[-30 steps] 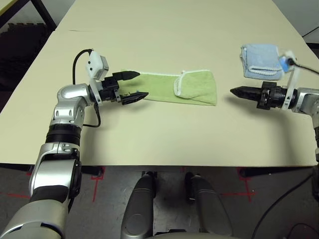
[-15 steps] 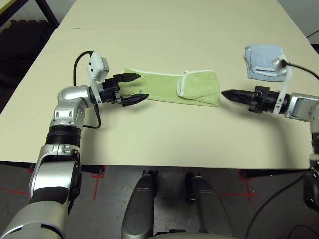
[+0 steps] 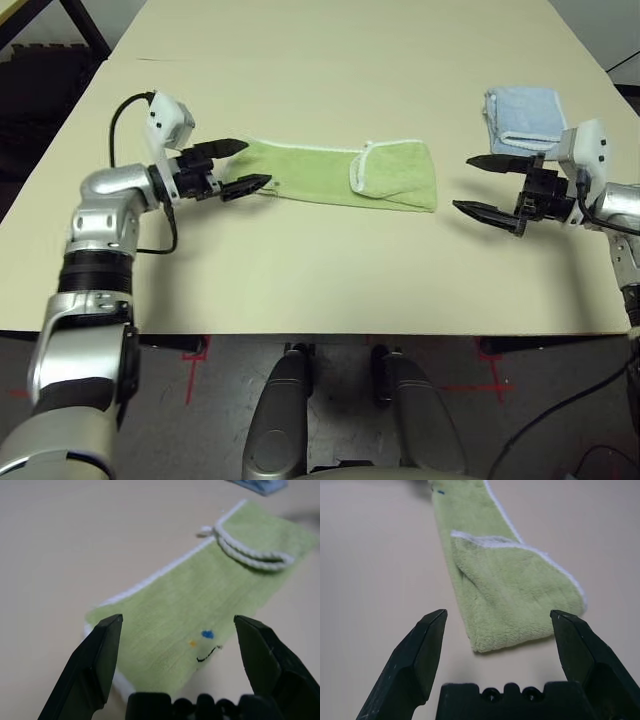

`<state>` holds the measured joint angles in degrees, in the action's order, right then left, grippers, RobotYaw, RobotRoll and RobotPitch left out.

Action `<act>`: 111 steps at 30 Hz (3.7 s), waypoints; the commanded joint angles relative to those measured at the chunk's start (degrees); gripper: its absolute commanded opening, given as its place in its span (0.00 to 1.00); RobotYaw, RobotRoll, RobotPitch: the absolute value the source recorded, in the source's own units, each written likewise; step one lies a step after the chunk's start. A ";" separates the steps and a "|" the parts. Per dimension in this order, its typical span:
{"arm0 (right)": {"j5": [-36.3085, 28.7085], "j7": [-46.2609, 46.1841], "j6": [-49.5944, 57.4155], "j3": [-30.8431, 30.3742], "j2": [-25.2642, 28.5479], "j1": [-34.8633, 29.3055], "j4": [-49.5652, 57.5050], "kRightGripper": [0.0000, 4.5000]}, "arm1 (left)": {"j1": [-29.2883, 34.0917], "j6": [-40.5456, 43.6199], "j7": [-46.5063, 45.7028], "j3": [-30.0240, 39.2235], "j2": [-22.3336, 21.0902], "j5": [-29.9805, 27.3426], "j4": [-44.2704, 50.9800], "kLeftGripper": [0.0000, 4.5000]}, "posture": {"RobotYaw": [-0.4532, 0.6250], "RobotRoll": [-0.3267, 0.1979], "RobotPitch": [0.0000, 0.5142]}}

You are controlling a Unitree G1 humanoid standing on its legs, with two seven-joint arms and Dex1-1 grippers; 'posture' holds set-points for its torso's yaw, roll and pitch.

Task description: Fold the towel and set it aside.

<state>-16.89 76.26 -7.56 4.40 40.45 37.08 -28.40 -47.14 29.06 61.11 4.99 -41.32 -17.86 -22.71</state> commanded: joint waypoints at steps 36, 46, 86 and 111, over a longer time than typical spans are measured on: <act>-1.04 -2.48 6.56 -0.39 -0.51 -0.90 5.94 0.99 | -11.06 48.58 -24.84 14.65 4.47 -7.91 -16.11 1.00 | 0.49 0.62 0.41; -1.11 -2.96 7.08 -0.48 -0.49 -1.84 7.38 1.00 | -11.01 47.10 -28.80 17.59 6.32 -8.76 -17.51 0.80 | 0.48 0.62 0.40; 0.85 -2.32 4.26 -1.92 -1.76 3.25 -1.55 1.00 | 3.74 63.44 -42.05 31.61 10.60 -22.04 13.75 0.00 | 0.54 0.62 0.37; 1.20 -2.70 4.19 -1.78 -1.85 2.87 -1.22 1.00 | -5.47 52.53 -30.54 13.96 0.47 -20.54 6.69 0.00 | 0.53 0.62 0.37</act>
<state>-16.21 73.54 -3.10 3.00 38.43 40.13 -29.57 -49.92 81.45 29.06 20.36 -41.13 -36.99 -19.72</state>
